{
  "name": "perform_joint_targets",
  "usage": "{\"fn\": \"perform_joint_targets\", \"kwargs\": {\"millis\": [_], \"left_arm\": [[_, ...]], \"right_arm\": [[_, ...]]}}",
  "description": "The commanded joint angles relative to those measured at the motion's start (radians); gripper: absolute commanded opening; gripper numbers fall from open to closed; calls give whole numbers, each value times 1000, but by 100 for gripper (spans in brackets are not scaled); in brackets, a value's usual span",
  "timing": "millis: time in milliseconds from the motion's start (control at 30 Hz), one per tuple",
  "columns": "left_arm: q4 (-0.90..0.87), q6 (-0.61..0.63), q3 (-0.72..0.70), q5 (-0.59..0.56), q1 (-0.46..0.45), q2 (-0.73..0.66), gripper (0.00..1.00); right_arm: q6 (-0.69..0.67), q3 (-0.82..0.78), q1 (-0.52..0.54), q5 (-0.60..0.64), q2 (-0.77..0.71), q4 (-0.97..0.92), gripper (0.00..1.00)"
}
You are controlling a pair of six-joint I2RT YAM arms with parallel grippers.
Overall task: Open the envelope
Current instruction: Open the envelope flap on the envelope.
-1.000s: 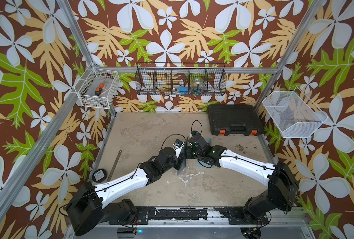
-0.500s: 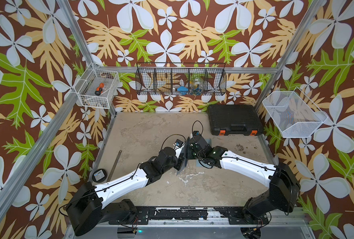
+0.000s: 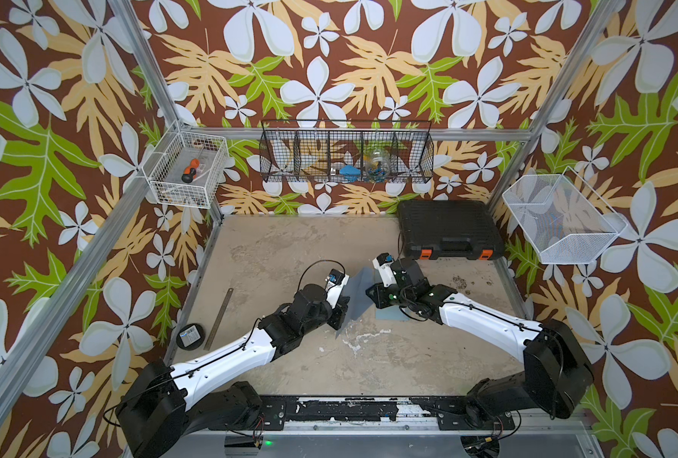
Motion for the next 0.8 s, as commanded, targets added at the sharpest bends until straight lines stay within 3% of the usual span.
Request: {"fn": "perform_joint_targets", "kwargs": {"millis": [0, 100, 267, 367, 500, 600, 633, 733, 767], "left_arm": [[33, -14, -4, 56, 9, -8, 0], [39, -22, -9, 76, 16, -14, 0], [34, -26, -14, 87, 26, -29, 0], [29, -32, -19, 99, 44, -43, 0], [31, -50, -26, 129, 71, -49, 0], [25, -68, -24, 121, 86, -39, 1], [20, -74, -22, 112, 90, -33, 3], [-9, -115, -11, 27, 102, -16, 28], [-20, -127, -8, 11, 110, -11, 32]], "right_arm": [[-83, -39, -12, -125, -23, 70, 21], [-90, -81, -33, -144, -46, 106, 22], [-98, -126, -81, -197, -102, 148, 11], [-122, -140, -108, -237, -134, 137, 10], [-158, -162, -135, -342, -180, 133, 0], [-164, -169, -137, -387, -202, 127, 0], [-158, -169, -136, -395, -205, 125, 0], [-143, -172, -137, -398, -202, 119, 0], [-128, -172, -137, -382, -196, 118, 0]]}}
